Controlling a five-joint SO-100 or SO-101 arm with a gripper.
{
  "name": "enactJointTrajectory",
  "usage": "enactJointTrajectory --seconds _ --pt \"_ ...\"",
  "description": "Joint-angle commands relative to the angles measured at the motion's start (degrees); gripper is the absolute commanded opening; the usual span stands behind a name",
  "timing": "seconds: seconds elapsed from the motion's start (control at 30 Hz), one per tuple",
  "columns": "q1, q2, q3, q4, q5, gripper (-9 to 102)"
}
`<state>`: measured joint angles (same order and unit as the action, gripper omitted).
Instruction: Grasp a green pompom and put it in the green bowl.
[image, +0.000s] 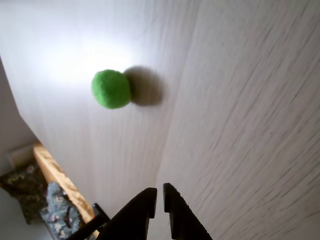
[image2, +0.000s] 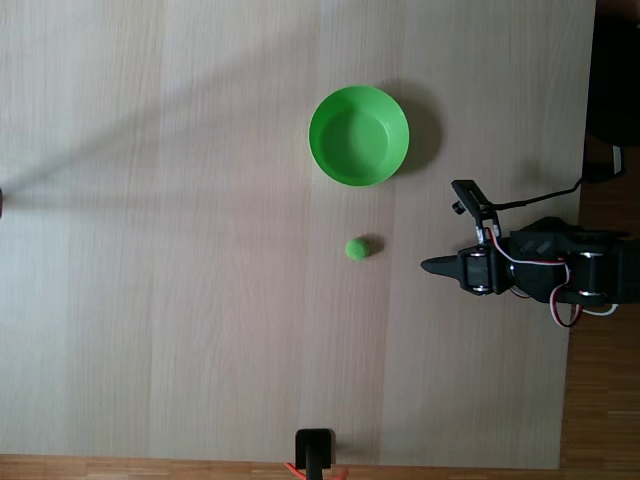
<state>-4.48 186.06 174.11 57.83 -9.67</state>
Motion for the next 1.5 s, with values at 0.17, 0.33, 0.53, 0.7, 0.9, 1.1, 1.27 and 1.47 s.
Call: enactJointTrajectory --seconds 0.17,0.33,0.53,0.7,0.9,1.1,1.27,1.47 --pt "-0.09 0.44 -0.53 0.09 0.18 0" --pt "-0.09 0.44 -0.53 0.09 0.18 0" --pt "-0.09 0.44 -0.53 0.09 0.18 0" --pt "-0.09 0.44 -0.62 0.09 0.09 0" --pt "-0.62 -0.44 -1.23 -0.35 0.00 0" --pt "-0.35 -6.50 -7.65 -0.70 0.00 0" --pt "-0.44 -22.41 -22.41 -0.79 0.00 0" --pt "0.00 -45.88 -41.84 0.00 0.00 0"
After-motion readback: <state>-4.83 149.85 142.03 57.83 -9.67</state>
